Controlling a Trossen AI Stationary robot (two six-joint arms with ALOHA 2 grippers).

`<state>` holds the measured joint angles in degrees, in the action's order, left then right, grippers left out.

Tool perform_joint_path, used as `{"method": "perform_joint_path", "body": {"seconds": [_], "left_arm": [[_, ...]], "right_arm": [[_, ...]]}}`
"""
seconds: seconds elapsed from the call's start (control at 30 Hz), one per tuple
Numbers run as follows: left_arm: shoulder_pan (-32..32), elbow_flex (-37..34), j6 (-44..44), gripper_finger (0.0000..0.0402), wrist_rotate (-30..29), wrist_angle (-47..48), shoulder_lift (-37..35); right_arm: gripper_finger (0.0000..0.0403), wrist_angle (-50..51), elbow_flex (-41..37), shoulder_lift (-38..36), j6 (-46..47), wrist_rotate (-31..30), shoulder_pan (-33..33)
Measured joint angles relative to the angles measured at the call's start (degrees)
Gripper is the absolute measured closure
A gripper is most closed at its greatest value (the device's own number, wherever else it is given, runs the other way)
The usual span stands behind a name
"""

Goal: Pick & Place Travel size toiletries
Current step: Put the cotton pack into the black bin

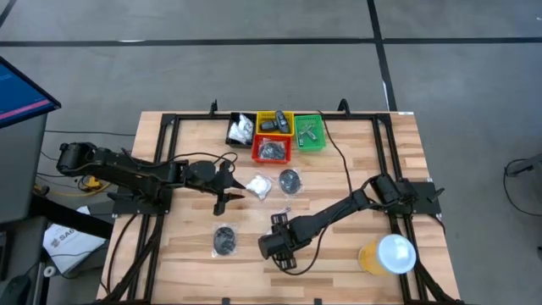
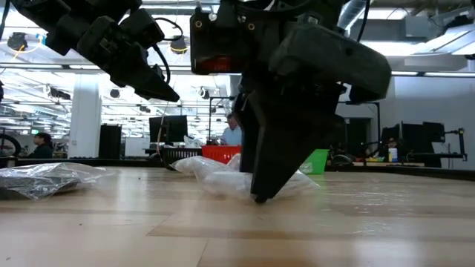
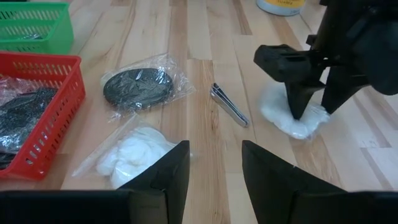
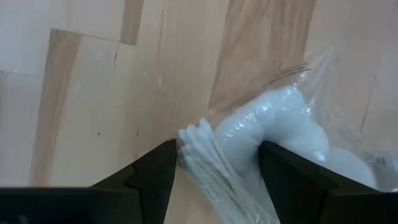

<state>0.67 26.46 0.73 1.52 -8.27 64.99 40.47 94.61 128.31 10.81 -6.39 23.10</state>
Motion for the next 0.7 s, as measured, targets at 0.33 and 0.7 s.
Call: {"method": "perform_joint_path", "body": {"seconds": [0.33, 0.7], "left_arm": [[0.0, 0.0, 0.0, 0.0266, 0.0, -0.4, 0.0], [0.0, 0.0, 0.0, 0.0266, 0.0, -0.4, 0.0]], "right_arm": [[0.0272, 0.0, 1.0, -0.2, 0.2, 0.1, -0.1], [0.0358, 0.0, 1.4, -0.2, 0.2, 0.1, -0.1]]}}
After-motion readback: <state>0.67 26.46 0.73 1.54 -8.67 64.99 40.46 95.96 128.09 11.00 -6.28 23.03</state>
